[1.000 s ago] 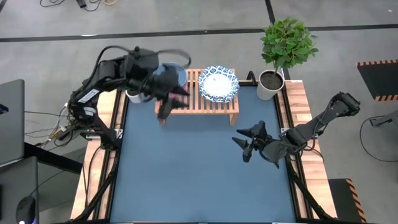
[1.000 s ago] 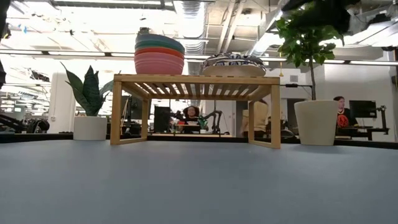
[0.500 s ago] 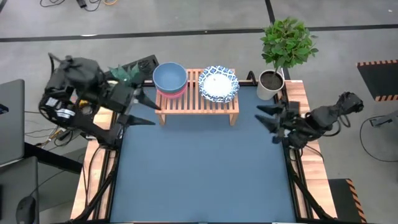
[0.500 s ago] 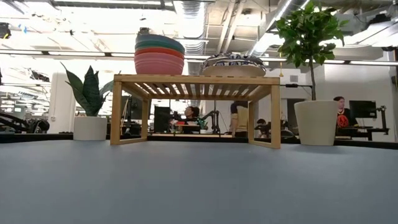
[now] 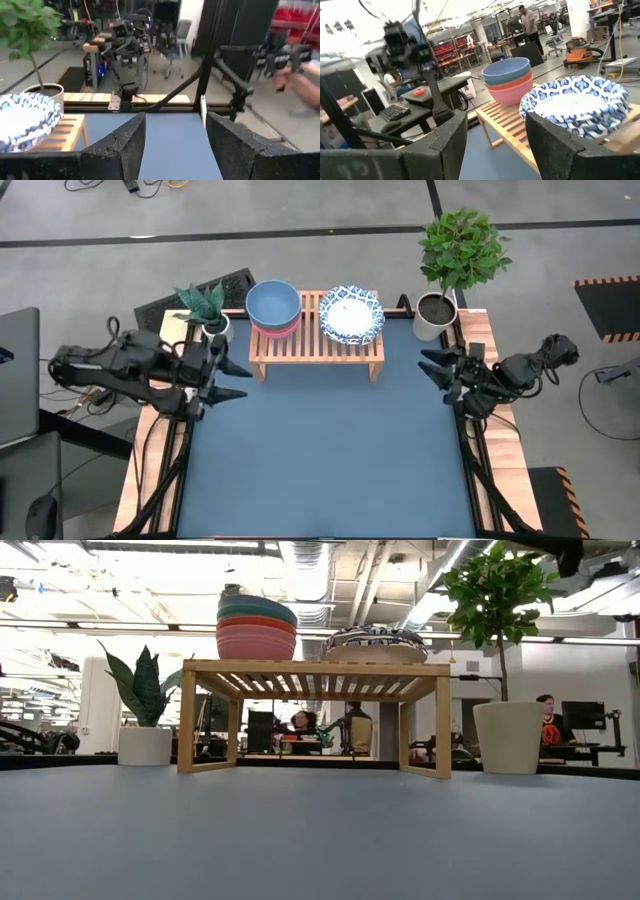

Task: Place and stack bowls onto a shelf
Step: Return to Home Position

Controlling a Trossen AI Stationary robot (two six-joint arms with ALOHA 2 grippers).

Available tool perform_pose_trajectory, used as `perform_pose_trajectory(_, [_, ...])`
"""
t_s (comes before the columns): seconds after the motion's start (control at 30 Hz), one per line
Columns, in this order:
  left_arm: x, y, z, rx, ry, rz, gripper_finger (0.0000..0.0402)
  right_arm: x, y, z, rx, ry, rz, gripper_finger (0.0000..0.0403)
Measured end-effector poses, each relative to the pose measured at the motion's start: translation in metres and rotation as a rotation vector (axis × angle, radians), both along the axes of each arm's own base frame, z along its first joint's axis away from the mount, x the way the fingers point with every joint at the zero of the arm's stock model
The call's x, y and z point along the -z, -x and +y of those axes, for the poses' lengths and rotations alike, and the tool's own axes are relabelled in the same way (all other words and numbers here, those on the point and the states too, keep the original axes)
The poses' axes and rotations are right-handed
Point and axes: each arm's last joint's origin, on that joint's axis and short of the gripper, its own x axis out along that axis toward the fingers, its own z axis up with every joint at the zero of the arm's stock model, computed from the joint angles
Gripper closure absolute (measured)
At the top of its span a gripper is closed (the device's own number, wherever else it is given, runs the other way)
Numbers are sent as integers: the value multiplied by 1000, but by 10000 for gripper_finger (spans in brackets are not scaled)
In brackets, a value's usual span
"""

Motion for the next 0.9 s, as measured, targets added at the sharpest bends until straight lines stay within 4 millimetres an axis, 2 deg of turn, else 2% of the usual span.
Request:
perform_pose_trajectory(0.27, [53,50,9,-43,161,-152,209,16,19,-11,13,-44,-66,177])
perform_pose_trajectory(0.37, [73,63,12,-72,196,-197,209,25,24,-14,23,-53,-79,177])
perform_pose_trajectory(0.6, [126,73,15,-89,260,-228,209,52,25,-15,43,-55,-75,177])
perform_pose_trajectory(0.8, [153,81,16,-102,282,-261,209,75,25,-16,110,-72,-71,177])
perform_pose_trajectory(0.9, [163,77,16,-111,277,-210,209,89,25,-17,127,-87,-76,177])
